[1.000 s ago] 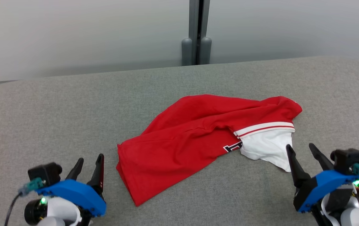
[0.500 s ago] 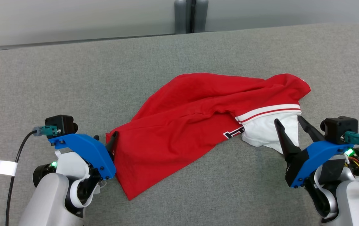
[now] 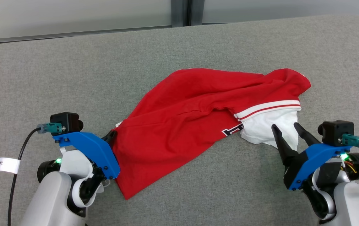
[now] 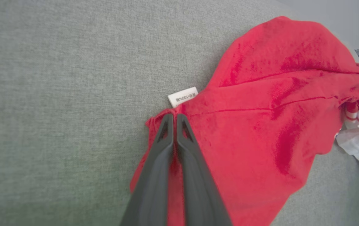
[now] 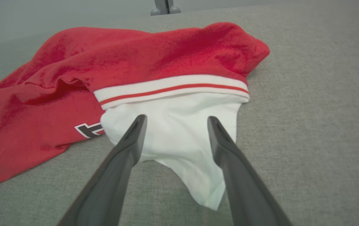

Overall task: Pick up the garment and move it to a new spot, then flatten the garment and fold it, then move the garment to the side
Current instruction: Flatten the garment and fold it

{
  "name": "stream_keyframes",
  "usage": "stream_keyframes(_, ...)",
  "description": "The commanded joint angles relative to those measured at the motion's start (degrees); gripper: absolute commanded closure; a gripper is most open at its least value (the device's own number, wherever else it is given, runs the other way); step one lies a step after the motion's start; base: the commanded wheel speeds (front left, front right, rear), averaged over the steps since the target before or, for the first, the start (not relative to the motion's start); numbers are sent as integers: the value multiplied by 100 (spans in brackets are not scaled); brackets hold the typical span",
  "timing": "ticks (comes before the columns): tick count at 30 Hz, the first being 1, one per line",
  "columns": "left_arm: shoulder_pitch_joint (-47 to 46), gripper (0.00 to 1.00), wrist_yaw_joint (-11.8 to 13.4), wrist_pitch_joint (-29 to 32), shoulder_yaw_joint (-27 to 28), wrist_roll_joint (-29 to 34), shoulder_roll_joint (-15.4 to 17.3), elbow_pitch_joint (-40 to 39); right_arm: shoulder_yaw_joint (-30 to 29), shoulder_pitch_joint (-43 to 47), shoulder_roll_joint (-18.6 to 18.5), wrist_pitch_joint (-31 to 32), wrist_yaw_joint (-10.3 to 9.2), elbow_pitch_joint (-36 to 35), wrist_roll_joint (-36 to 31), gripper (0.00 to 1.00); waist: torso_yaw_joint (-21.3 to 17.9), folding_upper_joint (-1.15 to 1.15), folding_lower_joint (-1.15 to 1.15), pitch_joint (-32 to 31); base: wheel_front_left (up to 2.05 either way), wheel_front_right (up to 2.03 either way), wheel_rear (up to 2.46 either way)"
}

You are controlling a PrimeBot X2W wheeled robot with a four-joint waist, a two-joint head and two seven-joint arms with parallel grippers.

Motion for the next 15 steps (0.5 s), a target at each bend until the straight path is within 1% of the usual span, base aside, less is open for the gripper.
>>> stream_keyframes(1, -74, 100, -38, -47, 6, -21, 10, -20, -49, 29, -2, 20, 2, 46, 29, 0, 1, 0, -1, 2, 0, 0, 0)
stream_keyframes(6, 174, 100, -92, -228, -18, 8, 29, -148, -313, 122, -2, 174, 2, 294, -32, 0, 8, 0, -1, -9, 0, 0, 0)
stream_keyframes(11, 354, 100, -104, -400, -38, 46, 43, -317, -583, 93, -2, 201, 3, 745, -192, 0, 70, 0, -1, 6, 0, 0, 0)
stream_keyframes(14, 395, 100, -102, -556, -21, 51, 7, -377, -560, 53, 0, 219, 3, 1082, -185, 0, 125, 0, -1, 21, 0, 0, 0)
stream_keyframes(15, 392, 100, -103, -624, -9, 63, -5, -392, -492, 40, 8, 188, 4, 1154, -143, 20, 141, 0, -1, 20, 0, 0, 0)
